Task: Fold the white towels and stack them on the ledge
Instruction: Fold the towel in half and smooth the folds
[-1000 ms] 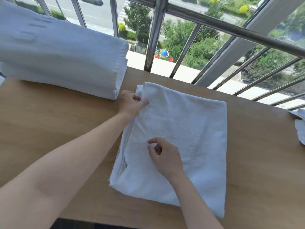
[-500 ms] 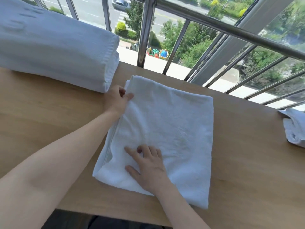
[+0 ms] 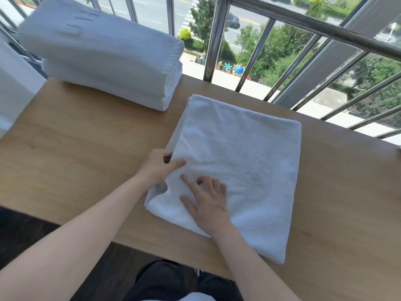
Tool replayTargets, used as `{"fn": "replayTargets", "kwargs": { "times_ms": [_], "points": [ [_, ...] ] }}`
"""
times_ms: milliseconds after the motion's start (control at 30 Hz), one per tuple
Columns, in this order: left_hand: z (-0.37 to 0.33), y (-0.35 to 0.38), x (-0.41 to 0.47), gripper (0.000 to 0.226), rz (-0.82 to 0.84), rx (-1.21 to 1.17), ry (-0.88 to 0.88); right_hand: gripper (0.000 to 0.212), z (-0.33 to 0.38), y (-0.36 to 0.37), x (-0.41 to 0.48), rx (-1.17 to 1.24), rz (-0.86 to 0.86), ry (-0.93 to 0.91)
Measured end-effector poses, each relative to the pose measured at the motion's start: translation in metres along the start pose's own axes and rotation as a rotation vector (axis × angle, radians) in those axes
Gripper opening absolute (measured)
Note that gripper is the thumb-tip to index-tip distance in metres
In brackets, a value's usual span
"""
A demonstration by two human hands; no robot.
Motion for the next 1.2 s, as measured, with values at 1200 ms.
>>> {"fn": "replayTargets", "kwargs": {
  "times_ms": [1200],
  "points": [
    [-0.018, -0.023, 0.040, 0.042, -0.366, -0.013, 0.012, 0.059, -0.024, 0.022, -0.025, -0.155, 0.074, 0.052]
  ]
}}
Point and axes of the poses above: each hand's wrist, its own x-axis towards the middle knuckle, its own y-axis out of the palm, z = x × y, the point moved 7 cm from there along x, towards the middle knuckle, and after that the axes turned 7 degrees about x, right-handed, at the moved point
